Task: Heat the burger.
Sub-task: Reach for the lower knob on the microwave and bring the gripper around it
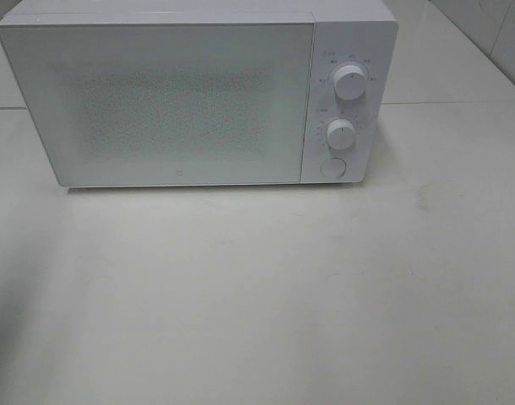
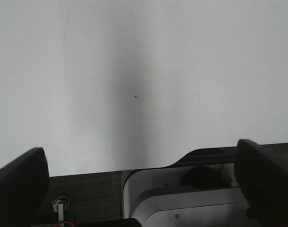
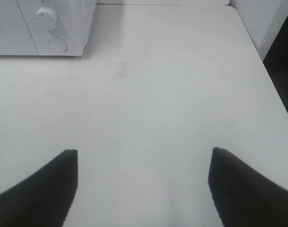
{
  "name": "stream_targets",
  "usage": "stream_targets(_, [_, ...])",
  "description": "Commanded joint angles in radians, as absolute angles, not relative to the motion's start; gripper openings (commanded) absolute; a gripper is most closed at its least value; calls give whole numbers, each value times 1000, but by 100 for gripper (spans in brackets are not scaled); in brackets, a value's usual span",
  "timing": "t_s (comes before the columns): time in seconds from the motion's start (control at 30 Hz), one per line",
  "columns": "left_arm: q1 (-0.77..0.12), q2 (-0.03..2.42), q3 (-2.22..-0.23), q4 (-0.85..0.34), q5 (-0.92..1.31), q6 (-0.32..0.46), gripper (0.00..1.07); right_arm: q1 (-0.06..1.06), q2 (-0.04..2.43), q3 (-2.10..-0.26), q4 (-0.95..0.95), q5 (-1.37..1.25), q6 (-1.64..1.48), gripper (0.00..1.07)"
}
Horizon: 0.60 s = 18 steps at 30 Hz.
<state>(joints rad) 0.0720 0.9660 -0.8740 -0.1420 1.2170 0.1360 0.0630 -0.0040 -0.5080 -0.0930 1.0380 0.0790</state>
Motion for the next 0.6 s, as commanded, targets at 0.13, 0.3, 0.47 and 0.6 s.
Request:
stream_targets(0.13, [75,749,-785,-77,1210,87,100,60,-30,-508,-93,1037,74,75])
stream_targets(0.3, [75,589,-715,-78,1200,88,100,60,-30,-508,-93,1037,74,75])
stream_targets(0.47, [74,445,-612,-83,1171,87,100,60,-30,-508,-93,1037,74,75])
stream_targets(0.6, [72,328,-548,-97,1115,87,100,60,-30,-508,-93,1037,74,75])
